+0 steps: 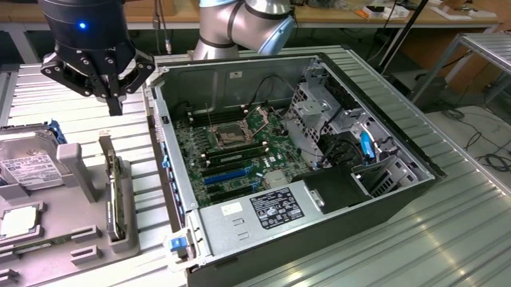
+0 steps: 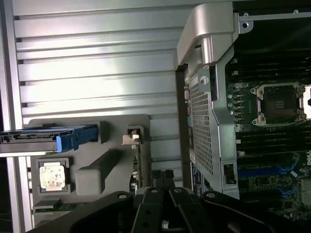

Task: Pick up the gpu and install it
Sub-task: 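Reach for the gpu, then pick up the gpu and move the gpu toward the slot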

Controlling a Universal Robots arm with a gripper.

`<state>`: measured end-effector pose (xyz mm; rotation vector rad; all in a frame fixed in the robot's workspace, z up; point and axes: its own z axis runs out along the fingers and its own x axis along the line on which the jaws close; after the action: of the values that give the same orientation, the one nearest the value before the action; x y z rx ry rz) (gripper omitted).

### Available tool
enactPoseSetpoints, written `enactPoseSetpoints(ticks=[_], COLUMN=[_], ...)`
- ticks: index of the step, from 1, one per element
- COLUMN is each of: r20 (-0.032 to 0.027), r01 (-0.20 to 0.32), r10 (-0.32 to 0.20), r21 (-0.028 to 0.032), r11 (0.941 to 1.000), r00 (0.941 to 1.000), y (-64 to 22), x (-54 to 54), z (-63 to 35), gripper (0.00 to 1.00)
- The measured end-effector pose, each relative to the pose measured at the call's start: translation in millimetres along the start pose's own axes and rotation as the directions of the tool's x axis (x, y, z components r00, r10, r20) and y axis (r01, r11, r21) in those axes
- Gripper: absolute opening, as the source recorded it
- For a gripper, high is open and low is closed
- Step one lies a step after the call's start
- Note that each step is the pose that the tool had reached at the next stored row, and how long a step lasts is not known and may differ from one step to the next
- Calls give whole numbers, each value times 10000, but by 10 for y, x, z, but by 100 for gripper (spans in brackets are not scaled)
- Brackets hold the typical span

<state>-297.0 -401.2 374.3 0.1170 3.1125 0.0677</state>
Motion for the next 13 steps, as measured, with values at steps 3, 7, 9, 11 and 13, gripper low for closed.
enactPoseSetpoints(ticks=[3,7,9,11,13], r20=[-1,0,-1,-1,0], r01=[1,4,5,5,5], r10=[-1,-4,-5,-5,-5], r21=[0,0,0,0,0], r11=[10000,10000,10000,10000,10000], r00=[10000,10000,10000,10000,10000], y=[-9,-31,-31,-31,-31], x=[47,181,185,185,185], z=[0,4,4,3,4], gripper=[11,11,11,11,11])
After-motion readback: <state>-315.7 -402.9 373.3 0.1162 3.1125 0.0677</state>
